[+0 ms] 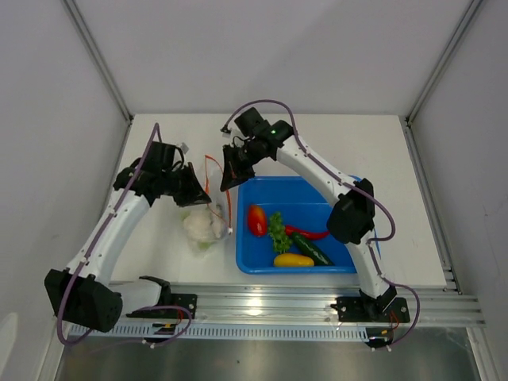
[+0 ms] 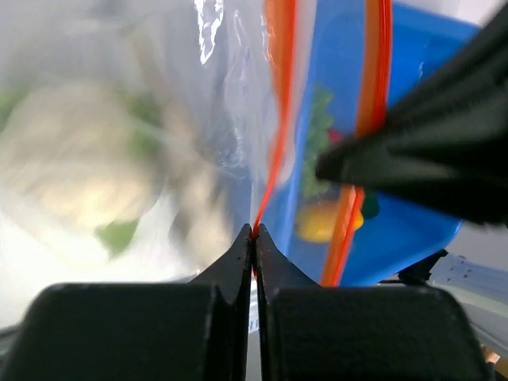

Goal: Place the food in the zip-top bag and seal the zipper
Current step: Adjust the zipper food storage bag at the center of the board.

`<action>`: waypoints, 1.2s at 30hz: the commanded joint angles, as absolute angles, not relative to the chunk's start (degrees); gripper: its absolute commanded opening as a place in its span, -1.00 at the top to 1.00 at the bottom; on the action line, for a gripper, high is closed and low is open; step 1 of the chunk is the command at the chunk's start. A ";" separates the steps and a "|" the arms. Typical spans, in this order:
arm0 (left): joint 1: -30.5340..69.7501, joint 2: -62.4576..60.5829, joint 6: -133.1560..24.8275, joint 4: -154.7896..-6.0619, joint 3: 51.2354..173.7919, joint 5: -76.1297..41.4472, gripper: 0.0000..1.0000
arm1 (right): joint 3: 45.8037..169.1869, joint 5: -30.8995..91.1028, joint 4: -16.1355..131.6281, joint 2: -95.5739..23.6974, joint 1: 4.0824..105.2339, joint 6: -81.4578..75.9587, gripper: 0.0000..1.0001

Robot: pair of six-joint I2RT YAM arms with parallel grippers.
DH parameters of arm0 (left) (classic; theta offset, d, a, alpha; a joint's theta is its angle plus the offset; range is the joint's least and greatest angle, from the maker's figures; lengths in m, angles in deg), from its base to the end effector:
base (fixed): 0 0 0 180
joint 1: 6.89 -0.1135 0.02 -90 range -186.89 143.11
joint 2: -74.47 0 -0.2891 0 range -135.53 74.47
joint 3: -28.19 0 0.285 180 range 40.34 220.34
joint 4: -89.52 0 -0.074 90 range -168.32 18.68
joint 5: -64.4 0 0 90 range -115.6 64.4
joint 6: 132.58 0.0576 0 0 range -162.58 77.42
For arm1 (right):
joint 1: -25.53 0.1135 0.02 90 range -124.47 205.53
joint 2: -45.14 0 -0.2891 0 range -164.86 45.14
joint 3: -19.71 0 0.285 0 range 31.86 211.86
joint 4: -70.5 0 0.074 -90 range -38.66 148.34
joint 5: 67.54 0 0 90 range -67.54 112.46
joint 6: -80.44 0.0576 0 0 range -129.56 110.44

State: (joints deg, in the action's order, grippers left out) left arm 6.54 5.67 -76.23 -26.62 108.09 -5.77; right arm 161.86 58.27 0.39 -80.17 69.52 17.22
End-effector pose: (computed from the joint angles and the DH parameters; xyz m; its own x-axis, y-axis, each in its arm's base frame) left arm 0.2607 -0.0823 0.3359 -0.8763 -0.3267 -0.3541 -0.0810 0.8244 -0.5601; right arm 0.3594 0.3938 0.3352 -0.8820 -0.3436 -0.3226 -0.4678 0.5547 0.6881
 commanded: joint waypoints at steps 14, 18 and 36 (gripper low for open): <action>6.56 14.89 -75.80 -26.03 111.63 -8.82 0.99 | 165.46 56.21 3.84 -75.80 72.38 15.92 1.00; 4.01 5.70 -76.16 -23.07 107.31 -2.76 0.99 | 160.45 57.09 2.74 -77.98 70.63 20.48 1.00; 6.12 12.92 -74.23 -25.22 110.22 -10.21 0.99 | 164.76 53.50 6.29 -73.45 74.65 11.54 1.00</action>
